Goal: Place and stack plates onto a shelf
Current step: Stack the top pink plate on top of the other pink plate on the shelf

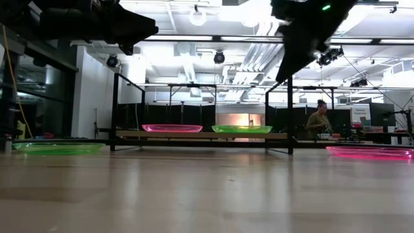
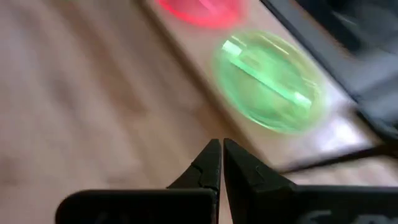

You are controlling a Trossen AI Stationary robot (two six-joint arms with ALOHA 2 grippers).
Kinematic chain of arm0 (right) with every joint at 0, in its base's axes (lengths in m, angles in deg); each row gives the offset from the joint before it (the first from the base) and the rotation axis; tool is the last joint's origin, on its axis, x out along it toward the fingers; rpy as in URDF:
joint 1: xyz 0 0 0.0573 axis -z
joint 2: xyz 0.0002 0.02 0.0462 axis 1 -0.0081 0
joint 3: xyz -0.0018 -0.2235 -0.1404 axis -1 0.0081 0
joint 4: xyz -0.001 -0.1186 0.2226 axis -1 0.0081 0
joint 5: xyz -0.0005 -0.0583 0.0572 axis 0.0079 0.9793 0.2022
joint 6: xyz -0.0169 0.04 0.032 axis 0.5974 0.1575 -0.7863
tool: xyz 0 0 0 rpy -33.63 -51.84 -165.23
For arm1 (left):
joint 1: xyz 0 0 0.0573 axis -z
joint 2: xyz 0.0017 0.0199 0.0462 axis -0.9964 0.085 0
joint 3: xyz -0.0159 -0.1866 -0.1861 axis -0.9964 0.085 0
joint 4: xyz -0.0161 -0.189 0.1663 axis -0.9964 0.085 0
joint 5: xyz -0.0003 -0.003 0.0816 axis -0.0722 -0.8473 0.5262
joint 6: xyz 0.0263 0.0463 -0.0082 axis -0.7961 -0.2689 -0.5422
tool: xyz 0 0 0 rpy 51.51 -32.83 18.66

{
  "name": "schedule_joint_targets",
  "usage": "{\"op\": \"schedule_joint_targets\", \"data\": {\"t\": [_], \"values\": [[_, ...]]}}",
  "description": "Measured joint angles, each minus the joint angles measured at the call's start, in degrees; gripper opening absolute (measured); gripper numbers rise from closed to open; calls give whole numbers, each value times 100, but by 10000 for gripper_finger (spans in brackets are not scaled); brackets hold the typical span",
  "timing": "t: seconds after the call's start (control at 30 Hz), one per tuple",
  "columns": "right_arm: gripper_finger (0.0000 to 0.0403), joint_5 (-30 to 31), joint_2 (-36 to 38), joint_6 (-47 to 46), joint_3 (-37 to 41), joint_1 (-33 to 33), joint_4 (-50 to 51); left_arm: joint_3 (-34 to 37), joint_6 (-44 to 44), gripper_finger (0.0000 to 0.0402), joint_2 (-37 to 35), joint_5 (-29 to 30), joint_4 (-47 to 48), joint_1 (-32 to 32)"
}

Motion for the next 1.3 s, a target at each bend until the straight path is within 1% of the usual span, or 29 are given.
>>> {"op": "schedule_joint_targets", "data": {"t": [0.13,0.27,0.33,0.4,0.47,0.53,0.77,1.3], "values": [[0,-347,1087,1417,1289,-259,-2902,0,-151,105,0,0,-39,0],[0,-669,1730,3022,2311,-267,-5873,0,-250,105,0,1,-141,0],[0,-821,1884,3645,2665,-176,-7012,0,-305,105,0,2,-235,0],[0,-979,1949,4096,2880,-58,-7797,0,-367,105,0,1,-221,1],[0,-1100,1975,4333,2954,65,-8115,0,-376,105,0,2,-224,2],[0,-1251,1971,4424,2952,195,-8140,0,-378,105,0,0,-220,2],[0,-1839,1966,4339,2899,444,-8128,0,-324,105,0,0,-214,2],[1,-1849,1966,4186,2899,442,-8022,0,-321,105,0,-22,-124,2]]}}
